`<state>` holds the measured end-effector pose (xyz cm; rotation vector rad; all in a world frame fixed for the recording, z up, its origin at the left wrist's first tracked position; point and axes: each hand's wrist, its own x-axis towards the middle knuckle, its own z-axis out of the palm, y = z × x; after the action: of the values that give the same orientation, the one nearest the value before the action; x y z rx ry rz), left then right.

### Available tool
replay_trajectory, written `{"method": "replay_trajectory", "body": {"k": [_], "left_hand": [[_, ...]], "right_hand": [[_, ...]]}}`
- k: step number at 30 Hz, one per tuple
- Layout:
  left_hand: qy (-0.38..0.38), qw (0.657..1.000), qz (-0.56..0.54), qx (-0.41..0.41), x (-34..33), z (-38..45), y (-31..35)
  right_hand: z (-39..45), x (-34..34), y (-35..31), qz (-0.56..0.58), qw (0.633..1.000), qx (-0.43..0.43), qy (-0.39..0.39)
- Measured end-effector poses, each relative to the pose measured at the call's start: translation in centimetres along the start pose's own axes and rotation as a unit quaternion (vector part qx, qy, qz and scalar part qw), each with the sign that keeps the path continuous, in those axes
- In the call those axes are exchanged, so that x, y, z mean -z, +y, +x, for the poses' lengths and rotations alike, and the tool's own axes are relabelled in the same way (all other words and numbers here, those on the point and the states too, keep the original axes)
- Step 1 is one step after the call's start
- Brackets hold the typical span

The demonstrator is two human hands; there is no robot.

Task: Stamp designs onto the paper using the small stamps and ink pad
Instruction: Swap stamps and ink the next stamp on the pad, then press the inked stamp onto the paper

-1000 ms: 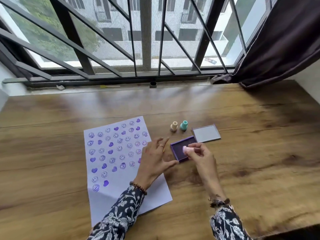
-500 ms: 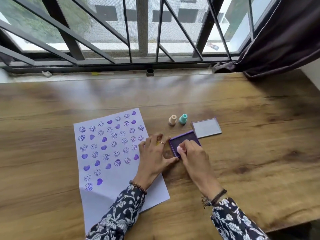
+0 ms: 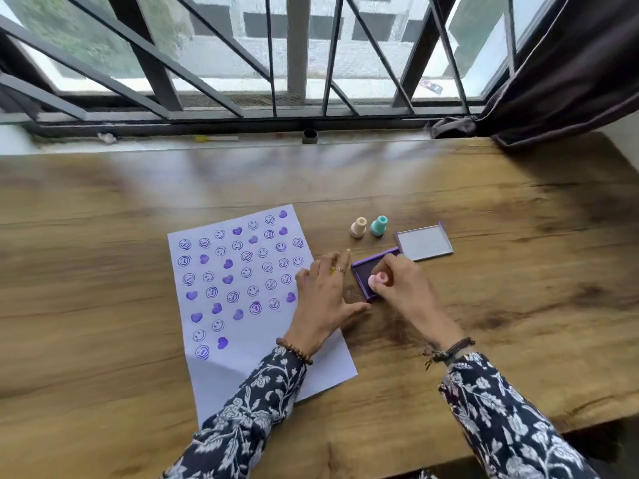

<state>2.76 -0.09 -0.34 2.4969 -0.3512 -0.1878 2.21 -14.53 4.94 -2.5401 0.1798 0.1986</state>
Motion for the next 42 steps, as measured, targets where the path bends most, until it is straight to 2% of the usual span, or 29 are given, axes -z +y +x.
{"method": "replay_trajectory", "body": {"k": [2, 5, 7, 10, 11, 14, 18, 24, 30, 36, 42], "left_hand": [[0.002, 1.0, -0.027, -0.003, 1.2, -1.1, -0.7], [0.036, 0.999, -0.034, -0.006, 3.8, -4.5, -3.1], [0.055, 0.998, -0.012, 0.004, 5.6, -7.5, -5.4], [0.084, 0.996, 0.013, 0.024, 7.9, -11.4, -8.8], [0.09, 0.995, 0.018, 0.037, 8.6, -12.5, -9.9], [0.066, 0.992, 0.032, 0.1, 9.8, -14.6, -12.5], [0.01, 0.99, 0.054, 0.131, 9.5, -15.3, -14.9], [0.013, 0.991, 0.071, 0.112, 9.0, -15.4, -16.0], [0.015, 0.991, 0.073, 0.111, 8.8, -15.4, -16.1], [0.015, 0.992, 0.061, 0.111, 8.8, -15.4, -16.1], [0.022, 0.992, 0.056, 0.111, 8.7, -15.5, -16.1]], "right_hand": [[-0.9, 0.0, -0.2, 0.127, 0.988, -0.07, 0.048], [-3.1, -1.0, -2.5, 0.367, 0.912, -0.16, 0.089], [-5.0, -3.1, -5.0, 0.451, 0.872, -0.177, 0.065], [-7.3, -7.0, -8.4, 0.495, 0.851, -0.172, 0.021], [-7.9, -8.4, -9.3, 0.474, 0.864, -0.169, 0.019], [-9.3, -11.5, -11.4, 0.308, 0.944, -0.11, 0.046], [-10.1, -13.3, -12.5, 0.178, 0.982, 0.005, 0.066], [-10.1, -14.2, -13.4, 0.04, 0.993, 0.075, 0.088], [-10.3, -14.9, -14.2, -0.089, 0.985, 0.113, 0.097], [-9.5, -14.5, -14.7, -0.093, 0.989, 0.095, 0.072], [-6.9, -13.1, -15.3, -0.129, 0.986, 0.107, -0.018]]}}
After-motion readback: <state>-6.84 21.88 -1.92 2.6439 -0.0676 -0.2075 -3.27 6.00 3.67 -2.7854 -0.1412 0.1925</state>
